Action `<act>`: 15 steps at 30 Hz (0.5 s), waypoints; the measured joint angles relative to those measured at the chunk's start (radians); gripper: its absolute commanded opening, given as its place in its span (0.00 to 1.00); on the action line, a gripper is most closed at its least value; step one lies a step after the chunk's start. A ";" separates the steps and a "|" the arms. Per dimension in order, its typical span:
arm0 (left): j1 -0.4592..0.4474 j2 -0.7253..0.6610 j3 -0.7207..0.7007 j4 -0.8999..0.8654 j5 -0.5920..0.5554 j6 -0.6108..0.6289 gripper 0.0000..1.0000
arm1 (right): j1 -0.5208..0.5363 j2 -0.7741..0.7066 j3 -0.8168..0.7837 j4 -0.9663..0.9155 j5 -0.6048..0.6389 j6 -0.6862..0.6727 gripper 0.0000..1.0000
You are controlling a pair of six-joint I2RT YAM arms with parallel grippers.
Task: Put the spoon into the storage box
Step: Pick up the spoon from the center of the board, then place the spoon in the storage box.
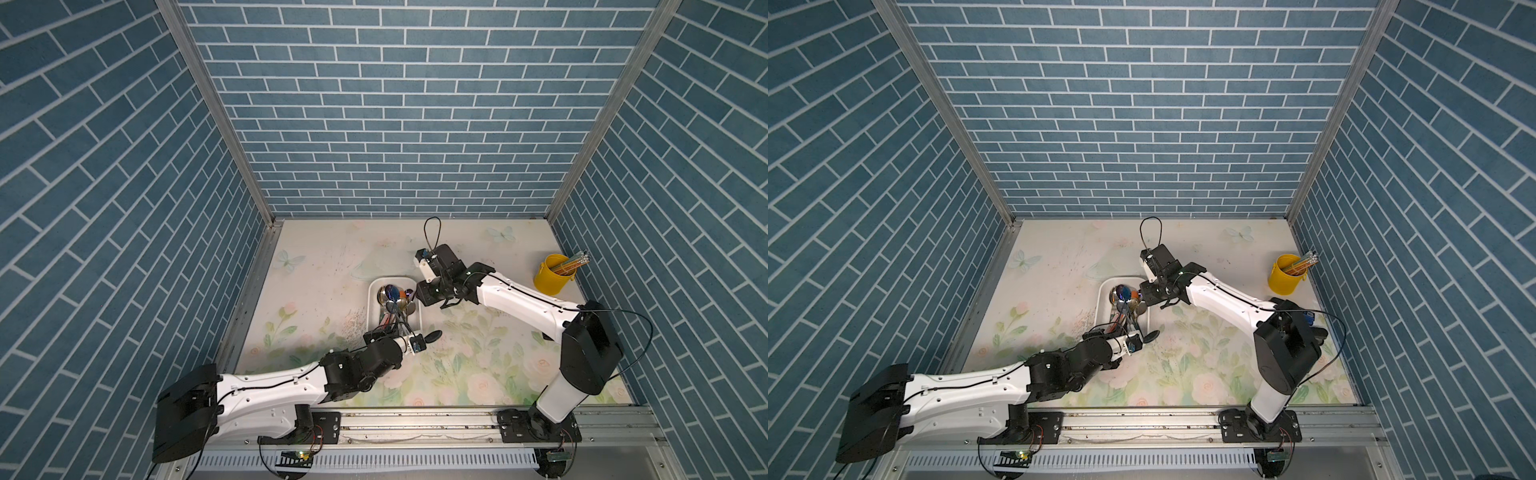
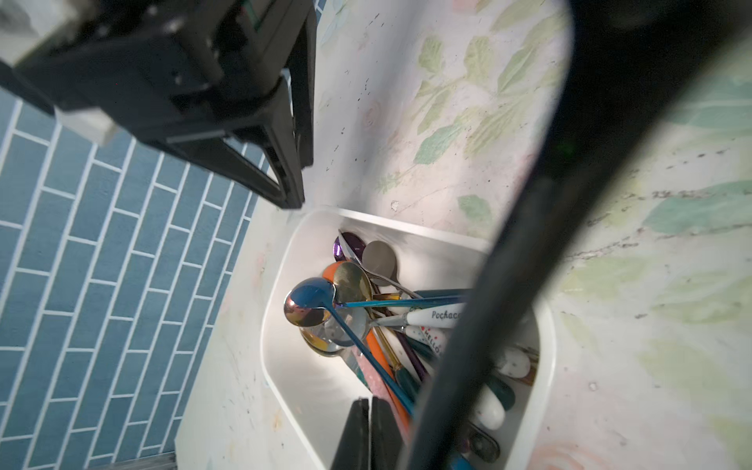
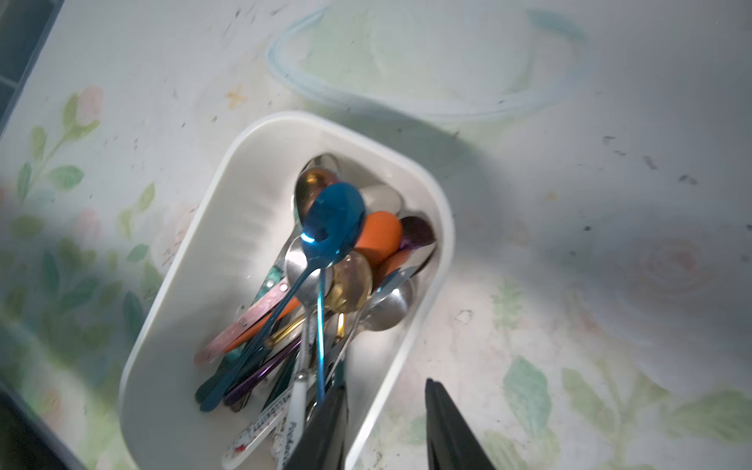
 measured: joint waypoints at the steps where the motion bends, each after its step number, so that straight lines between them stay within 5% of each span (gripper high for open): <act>1: 0.003 0.003 0.003 -0.010 0.012 -0.029 0.00 | -0.010 -0.014 -0.018 0.021 0.025 0.017 0.35; 6: 0.049 0.050 0.057 -0.046 0.100 -0.171 0.00 | -0.058 -0.076 -0.116 0.115 0.133 0.080 0.35; 15: 0.261 0.166 0.172 -0.096 0.354 -0.389 0.00 | -0.068 -0.123 -0.243 0.199 0.256 0.120 0.35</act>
